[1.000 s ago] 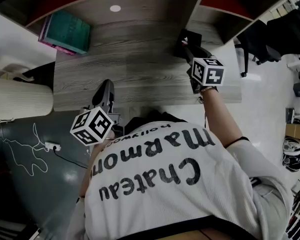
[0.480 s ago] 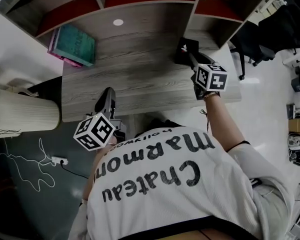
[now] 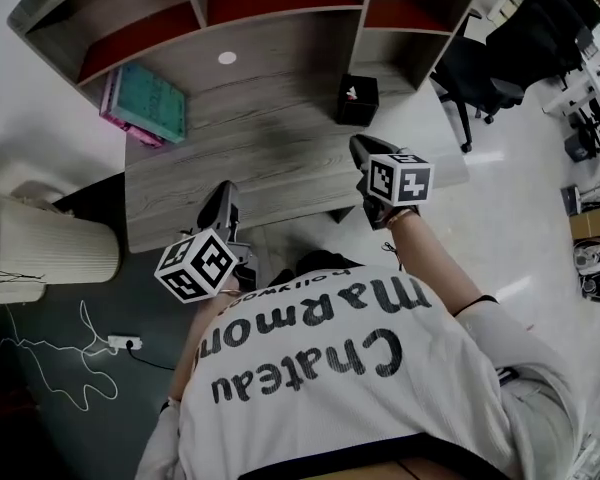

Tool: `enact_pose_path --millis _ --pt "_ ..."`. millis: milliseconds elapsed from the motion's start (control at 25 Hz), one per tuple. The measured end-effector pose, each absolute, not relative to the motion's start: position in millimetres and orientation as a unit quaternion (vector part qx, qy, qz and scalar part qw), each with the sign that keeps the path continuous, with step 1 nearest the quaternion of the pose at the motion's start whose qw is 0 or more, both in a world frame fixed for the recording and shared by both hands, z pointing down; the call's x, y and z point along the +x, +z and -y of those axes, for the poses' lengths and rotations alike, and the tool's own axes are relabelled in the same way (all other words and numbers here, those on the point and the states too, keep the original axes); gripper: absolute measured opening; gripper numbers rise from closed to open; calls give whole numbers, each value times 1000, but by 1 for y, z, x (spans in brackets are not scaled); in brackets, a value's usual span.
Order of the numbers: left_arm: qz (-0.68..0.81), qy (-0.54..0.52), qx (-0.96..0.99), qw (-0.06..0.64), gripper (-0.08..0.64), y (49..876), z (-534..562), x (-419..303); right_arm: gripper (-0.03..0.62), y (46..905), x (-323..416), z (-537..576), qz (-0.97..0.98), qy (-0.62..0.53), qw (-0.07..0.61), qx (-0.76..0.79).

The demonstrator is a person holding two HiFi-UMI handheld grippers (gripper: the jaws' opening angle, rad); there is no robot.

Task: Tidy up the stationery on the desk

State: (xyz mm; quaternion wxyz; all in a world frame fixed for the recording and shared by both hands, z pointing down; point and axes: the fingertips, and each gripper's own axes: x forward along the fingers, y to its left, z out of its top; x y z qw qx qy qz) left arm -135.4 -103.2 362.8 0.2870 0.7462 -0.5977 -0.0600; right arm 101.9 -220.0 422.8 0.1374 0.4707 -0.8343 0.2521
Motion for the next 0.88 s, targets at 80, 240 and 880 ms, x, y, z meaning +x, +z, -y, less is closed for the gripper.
enact_pose_path --millis 80,240,880 --pt "593 -59 749 288 15 363 94 -132 38 423 96 201 835 261 134 465" --pt "587 -51 754 289 15 364 70 -128 32 418 84 164 840 264 130 455" --pt "587 -29 766 260 15 367 2 -130 15 371 53 70 862 200 49 464"
